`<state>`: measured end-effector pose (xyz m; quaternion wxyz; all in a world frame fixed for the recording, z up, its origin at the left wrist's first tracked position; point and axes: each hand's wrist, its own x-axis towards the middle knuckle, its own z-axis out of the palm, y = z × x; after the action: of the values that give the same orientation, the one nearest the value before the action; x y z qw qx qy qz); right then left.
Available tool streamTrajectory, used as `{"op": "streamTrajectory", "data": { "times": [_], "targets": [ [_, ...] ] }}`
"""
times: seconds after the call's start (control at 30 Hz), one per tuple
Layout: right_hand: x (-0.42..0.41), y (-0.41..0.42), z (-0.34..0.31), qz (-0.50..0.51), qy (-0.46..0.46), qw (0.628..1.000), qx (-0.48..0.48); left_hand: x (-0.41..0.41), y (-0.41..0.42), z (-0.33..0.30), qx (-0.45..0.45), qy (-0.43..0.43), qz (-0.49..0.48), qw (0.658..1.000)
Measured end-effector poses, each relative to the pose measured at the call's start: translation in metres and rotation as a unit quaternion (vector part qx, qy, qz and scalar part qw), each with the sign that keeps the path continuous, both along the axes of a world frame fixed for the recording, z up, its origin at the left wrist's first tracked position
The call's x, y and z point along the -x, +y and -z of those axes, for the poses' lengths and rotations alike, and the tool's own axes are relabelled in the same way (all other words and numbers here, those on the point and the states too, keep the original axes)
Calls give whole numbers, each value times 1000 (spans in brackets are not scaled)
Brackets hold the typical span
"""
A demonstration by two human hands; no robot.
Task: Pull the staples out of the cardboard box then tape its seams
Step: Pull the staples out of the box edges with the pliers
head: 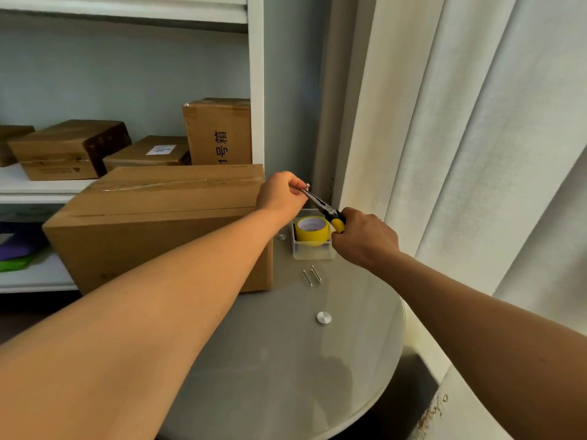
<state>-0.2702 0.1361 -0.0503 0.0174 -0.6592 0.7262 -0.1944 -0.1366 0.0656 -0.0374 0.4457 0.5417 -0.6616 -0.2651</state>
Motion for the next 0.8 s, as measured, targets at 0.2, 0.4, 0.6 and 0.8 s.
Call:
{"op": "streamTrajectory", "data": {
  "times": [0.2, 0.4, 0.6, 0.8],
  "targets": [
    [14, -9, 14, 71, -26, 997, -27, 29, -3, 39, -90, 86, -35, 992],
    [16, -24, 47, 56, -170, 970, -162, 22, -11, 91, -202, -5, -40, 979],
    [11, -38, 79, 38, -196, 957, -209, 27, -20, 129, -248, -110, -65, 960],
    [13, -57, 93, 32, -179, 960, -211, 32, -23, 151, -298, -108, -72, 946]
  ]
}}
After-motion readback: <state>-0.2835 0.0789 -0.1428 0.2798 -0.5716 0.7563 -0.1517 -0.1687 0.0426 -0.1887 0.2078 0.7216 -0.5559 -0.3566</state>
